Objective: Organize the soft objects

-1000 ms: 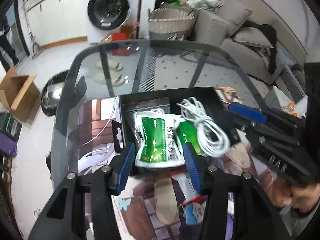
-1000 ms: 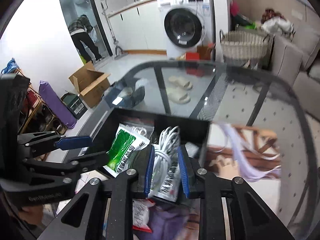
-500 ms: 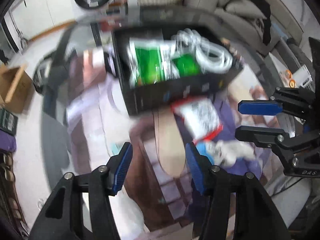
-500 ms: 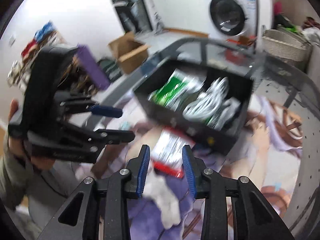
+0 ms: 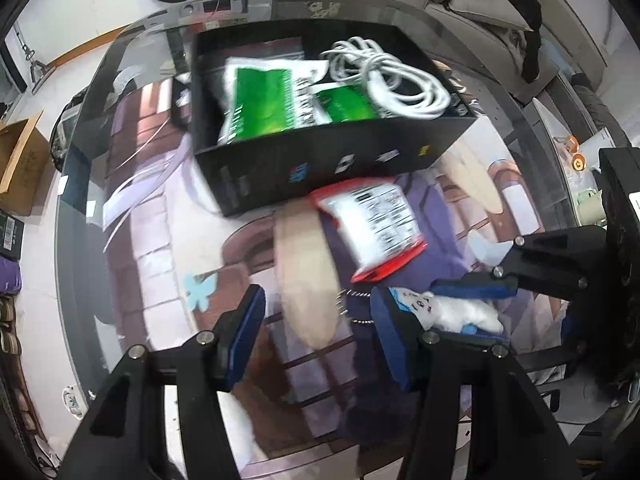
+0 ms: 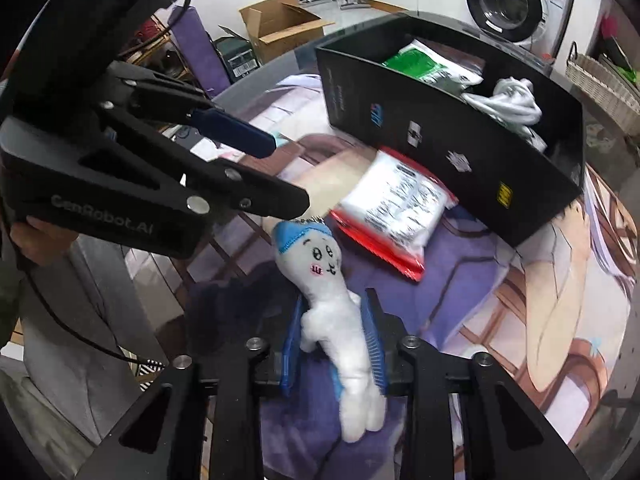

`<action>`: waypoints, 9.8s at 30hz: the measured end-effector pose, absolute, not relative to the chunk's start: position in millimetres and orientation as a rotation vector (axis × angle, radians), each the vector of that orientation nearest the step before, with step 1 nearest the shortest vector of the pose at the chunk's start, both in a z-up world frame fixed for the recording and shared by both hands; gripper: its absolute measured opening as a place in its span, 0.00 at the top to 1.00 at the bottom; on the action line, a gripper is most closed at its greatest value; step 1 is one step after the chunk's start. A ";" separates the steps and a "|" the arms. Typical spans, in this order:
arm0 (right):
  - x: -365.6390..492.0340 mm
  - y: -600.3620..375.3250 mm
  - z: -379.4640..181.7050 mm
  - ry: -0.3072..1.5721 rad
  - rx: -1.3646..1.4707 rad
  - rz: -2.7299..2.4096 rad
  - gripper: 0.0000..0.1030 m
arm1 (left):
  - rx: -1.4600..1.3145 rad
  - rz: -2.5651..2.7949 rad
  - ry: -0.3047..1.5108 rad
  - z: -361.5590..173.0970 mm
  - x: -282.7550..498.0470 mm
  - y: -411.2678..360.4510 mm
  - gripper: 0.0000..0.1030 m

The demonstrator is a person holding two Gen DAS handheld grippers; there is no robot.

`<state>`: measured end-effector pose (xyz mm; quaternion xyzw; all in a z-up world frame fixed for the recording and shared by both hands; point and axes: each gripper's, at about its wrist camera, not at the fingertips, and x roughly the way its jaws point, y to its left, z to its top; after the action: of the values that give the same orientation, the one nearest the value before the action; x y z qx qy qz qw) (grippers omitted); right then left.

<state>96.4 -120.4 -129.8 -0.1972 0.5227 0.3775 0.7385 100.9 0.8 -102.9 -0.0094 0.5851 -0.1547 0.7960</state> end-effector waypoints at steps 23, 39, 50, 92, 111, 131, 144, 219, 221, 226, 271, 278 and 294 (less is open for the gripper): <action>129.8 -238.3 -112.0 1.158 -0.269 0.600 0.75 | 0.054 -0.258 1.307 -127.4 145.6 -80.9 0.53; 125.9 -170.5 -121.7 1.177 -0.314 0.642 0.74 | 0.079 -0.306 1.287 -129.1 95.3 2.6 0.57; 121.7 -129.5 -129.9 1.183 -0.410 0.671 0.66 | 0.158 -0.302 1.281 -132.2 77.9 5.4 0.38; 102.6 -140.8 -136.5 1.116 -0.480 0.660 0.63 | 0.173 -0.328 1.270 -129.0 74.6 -7.2 0.60; 93.6 -153.3 -118.6 1.060 -0.424 0.663 0.72 | 0.169 -0.338 1.193 -108.2 67.3 -12.2 0.61; 87.0 -185.0 -30.3 0.676 -0.160 0.574 0.72 | 0.061 -0.309 0.753 -24.2 59.5 4.5 0.61; 37.3 -203.3 20.8 0.342 -0.092 0.560 0.72 | 0.065 -0.230 0.489 4.6 41.1 10.3 0.61; 216.3 -149.2 -46.9 0.838 -0.106 0.427 0.71 | -0.052 -0.115 0.938 -59.4 185.3 11.0 0.60; 220.6 -148.5 -55.2 0.871 -0.102 0.439 0.71 | -0.061 -0.130 0.991 -68.9 189.3 8.6 0.60; 221.8 -148.7 -66.7 0.907 -0.089 0.435 0.71 | -0.034 -0.121 1.066 -84.3 192.3 0.7 0.60; 114.6 -179.7 -37.3 0.827 -0.008 0.440 0.51 | 0.025 -0.029 0.717 -46.8 67.5 31.9 0.23; 83.2 -183.0 -30.1 0.613 -0.087 0.418 0.50 | 0.058 0.011 0.539 -29.6 39.3 34.2 0.22; 41.2 -213.2 18.0 0.242 -0.055 0.278 0.02 | 0.009 0.015 0.296 3.0 0.9 22.6 0.00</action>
<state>41.2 -213.2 18.0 -0.0272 0.1204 0.1382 0.9827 0.9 22.6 3.0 0.0044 0.1473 0.0074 0.9891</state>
